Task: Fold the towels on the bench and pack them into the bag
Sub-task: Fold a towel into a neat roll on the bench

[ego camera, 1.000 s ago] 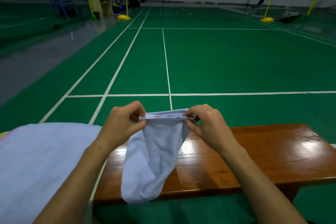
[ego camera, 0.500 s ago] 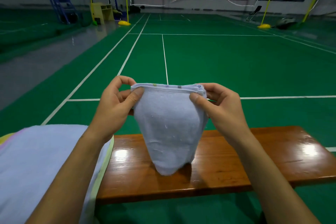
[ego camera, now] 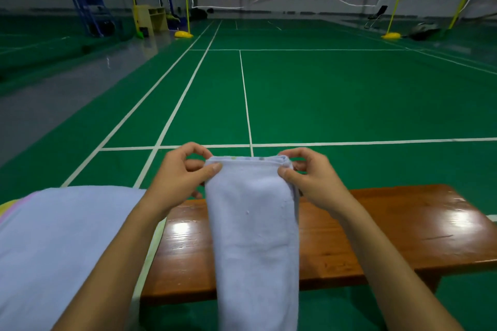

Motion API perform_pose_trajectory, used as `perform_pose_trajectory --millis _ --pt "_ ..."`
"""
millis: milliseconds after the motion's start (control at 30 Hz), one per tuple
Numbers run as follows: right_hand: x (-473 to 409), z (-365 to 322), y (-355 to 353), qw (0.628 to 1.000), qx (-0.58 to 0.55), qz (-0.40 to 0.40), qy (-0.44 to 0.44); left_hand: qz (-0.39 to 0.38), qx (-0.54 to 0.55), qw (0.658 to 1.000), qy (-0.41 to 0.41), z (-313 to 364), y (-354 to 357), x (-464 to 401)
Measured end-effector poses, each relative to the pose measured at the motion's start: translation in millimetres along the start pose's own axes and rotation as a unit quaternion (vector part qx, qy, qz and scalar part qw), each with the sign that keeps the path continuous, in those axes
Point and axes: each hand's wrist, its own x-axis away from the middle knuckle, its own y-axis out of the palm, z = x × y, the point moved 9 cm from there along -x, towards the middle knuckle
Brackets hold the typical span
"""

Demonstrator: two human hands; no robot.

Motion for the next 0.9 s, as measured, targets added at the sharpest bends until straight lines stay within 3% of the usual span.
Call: perform_pose_trajectory --millis 100,200,367,667,900 --pt "-27 59 21 0.998 0.05 -0.004 0.033 0.022 -0.032 0.999 -0.036 -51 13 -19" --pt "-47 101 33 0.994 0.082 0.057 0.045 0.048 -0.024 0.997 -0.055 -91 23 -38" --pt "-48 138 39 0.98 0.171 0.063 0.083 -0.044 -0.144 0.986 -0.07 -123 35 -42" --pt "32 129 38 0.985 0.152 -0.062 0.06 -0.176 -0.162 0.97 -0.042 -131 54 38" --pt "98 151 52 0.946 0.244 -0.215 0.017 -0.236 -0.219 0.946 -0.044 -145 65 82"
